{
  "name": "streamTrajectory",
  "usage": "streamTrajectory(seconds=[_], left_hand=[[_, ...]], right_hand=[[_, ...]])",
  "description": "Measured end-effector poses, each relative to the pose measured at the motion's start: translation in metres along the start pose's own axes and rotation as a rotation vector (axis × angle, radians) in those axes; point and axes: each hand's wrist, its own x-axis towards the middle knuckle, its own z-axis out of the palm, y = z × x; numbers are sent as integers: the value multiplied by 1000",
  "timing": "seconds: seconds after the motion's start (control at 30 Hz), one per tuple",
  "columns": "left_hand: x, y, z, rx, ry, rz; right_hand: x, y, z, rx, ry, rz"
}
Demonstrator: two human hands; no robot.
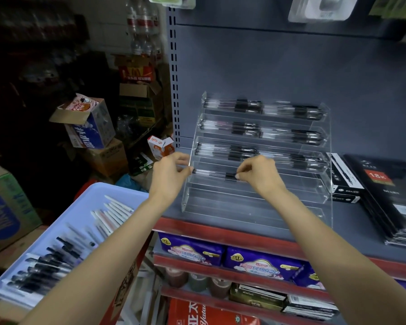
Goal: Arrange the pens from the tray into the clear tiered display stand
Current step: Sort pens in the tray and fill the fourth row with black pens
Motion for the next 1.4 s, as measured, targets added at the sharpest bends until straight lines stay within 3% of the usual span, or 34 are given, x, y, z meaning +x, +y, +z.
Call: streamTrajectory(seconds=[0.13,0.27,0.67,0.83,0.93,1.03,1.4], left_hand=[[-7,-3,-17,6,-2,42],[-22,-27,-50,50,-22,52],[-87,-228,-208,233,-95,-324],[-103,-303,-240,404,-324,-301],[-108,-327,-245,507,-532,-243],[-113,-340,-247,538,-628,-225],[-113,-348,-241,450,-472,-256]], right_hand=[[-18,-40,8,137,91,-176],[-30,-92,42,239,44,-238],[-66,-227,238,215,-426,-177],[-82,-248,309,146,-595,-95],[-92,-254,334,77,-650,-61],[-95,-255,350,-6,-686,-41],[-89,-253,365,-80,-715,-2]])
